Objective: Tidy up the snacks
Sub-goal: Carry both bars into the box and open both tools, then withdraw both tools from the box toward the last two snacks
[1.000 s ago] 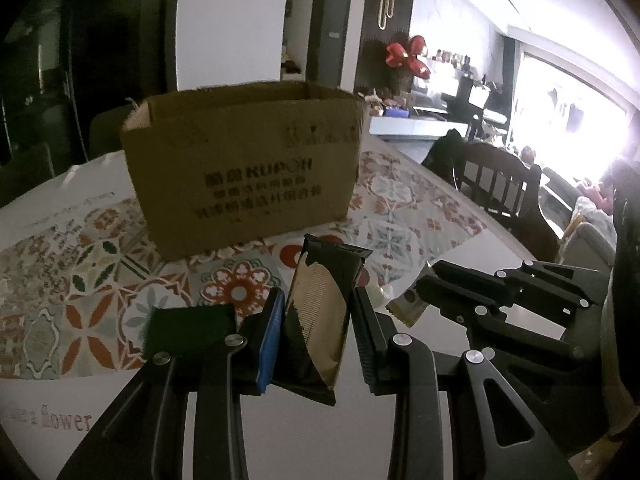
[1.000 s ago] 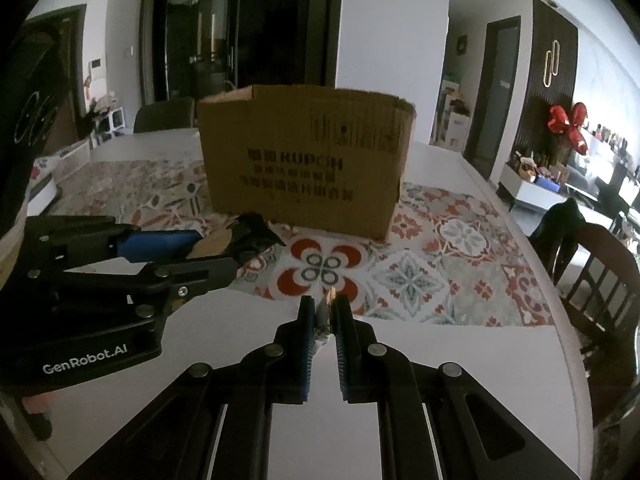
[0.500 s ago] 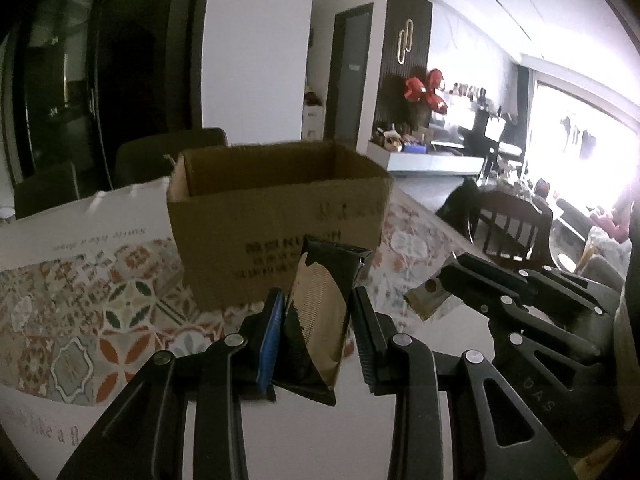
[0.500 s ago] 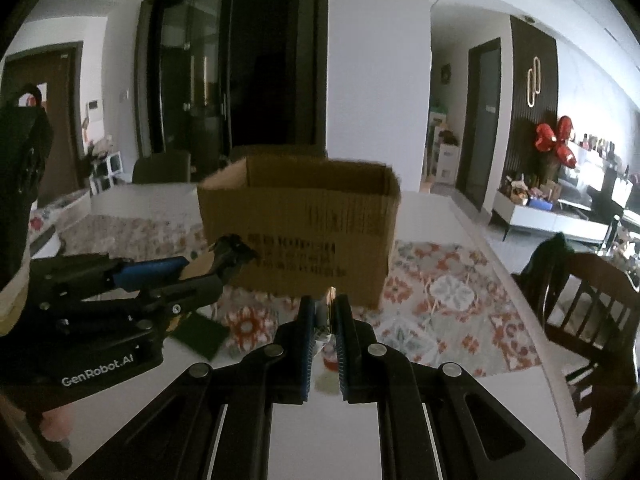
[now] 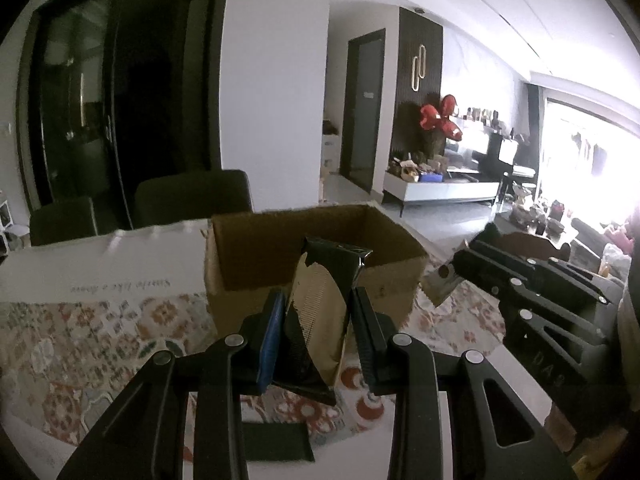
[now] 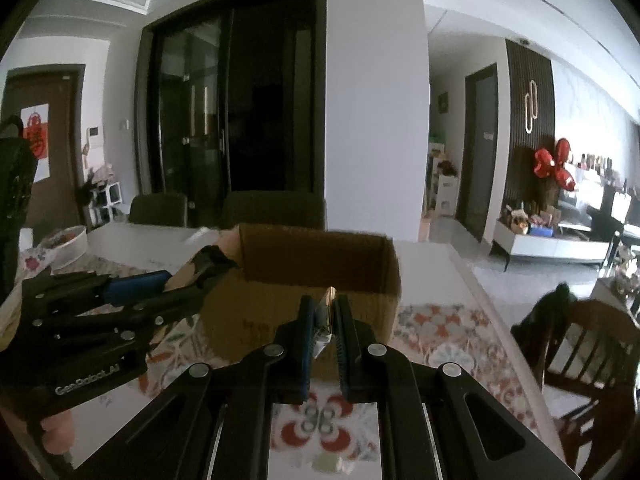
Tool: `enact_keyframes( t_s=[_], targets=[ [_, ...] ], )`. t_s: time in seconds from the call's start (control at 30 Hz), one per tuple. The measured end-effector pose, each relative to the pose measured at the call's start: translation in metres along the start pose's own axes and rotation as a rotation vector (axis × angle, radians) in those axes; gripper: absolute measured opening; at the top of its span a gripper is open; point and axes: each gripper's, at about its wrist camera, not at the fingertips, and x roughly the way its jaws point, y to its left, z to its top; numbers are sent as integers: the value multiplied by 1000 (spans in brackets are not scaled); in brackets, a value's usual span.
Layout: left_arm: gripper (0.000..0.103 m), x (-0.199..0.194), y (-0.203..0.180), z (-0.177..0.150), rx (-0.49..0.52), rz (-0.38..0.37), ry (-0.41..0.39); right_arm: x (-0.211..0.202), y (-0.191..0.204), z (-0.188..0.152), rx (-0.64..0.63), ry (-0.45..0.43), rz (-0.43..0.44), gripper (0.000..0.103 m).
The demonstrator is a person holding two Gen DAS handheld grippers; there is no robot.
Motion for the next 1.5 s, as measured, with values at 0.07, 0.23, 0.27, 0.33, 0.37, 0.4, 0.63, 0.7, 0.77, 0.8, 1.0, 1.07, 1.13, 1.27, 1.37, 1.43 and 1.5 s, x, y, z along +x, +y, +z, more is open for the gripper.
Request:
enact_keyframes(
  t_s=[0.07, 0.23, 0.27, 0.33, 0.37, 0.4, 0.63, 0.7, 0.77, 0.8, 1.0, 1.07, 1.13, 1.27, 1.37, 1.43, 1.5],
  targets=[
    [33, 5, 5, 7, -2, 1, -4, 4, -1, 8, -7, -15, -2, 11],
    [33, 14, 11, 25, 9, 16, -13, 18, -1, 28, -25, -32, 4, 11],
    [33, 17, 12, 29, 14, 17, -14, 22, -2, 32, -25, -33, 3, 11],
    [33, 23, 15, 37, 19, 24, -13, 26, -2, 36, -34, -37, 0, 11],
    [33, 26, 15, 39, 22, 21, -9, 30, -2, 40, -37, -40, -5, 11],
    [33, 30, 16, 43, 22, 20, -4, 34, -3, 44, -38, -40, -6, 11],
    [33, 62, 26, 58, 2, 13, 47, 66, -10, 59, -39, -1, 9, 11],
    [34, 71, 28, 59, 8, -2, 66, 76, -11, 60, -39, 17, 10, 11],
    [34, 79, 29, 59, 16, 7, 76, 87, -11, 61, -54, 36, 4, 11],
    [34, 82, 29, 60, 23, 13, 79, 91, -11, 60, -61, 43, 1, 11],
    [55, 98, 33, 61, 42, 65, 81, 117, -14, 58, -91, 102, -15, 11],
    [61, 96, 35, 60, 40, 101, 58, 121, -16, 57, -81, 115, -31, 17],
    [62, 94, 38, 58, 32, 121, 58, 121, -19, 55, -64, 112, -55, 48],
    [71, 87, 44, 50, 18, 146, 63, 115, -19, 48, -76, 99, -93, 53],
    [77, 78, 43, 42, 16, 159, 57, 106, -16, 44, -66, 104, -80, 53],
    [80, 69, 43, 36, 7, 156, 54, 101, -16, 42, -56, 108, -74, 58],
    [82, 62, 43, 31, 9, 153, 50, 96, -13, 38, -51, 111, -73, 59]
  ],
)
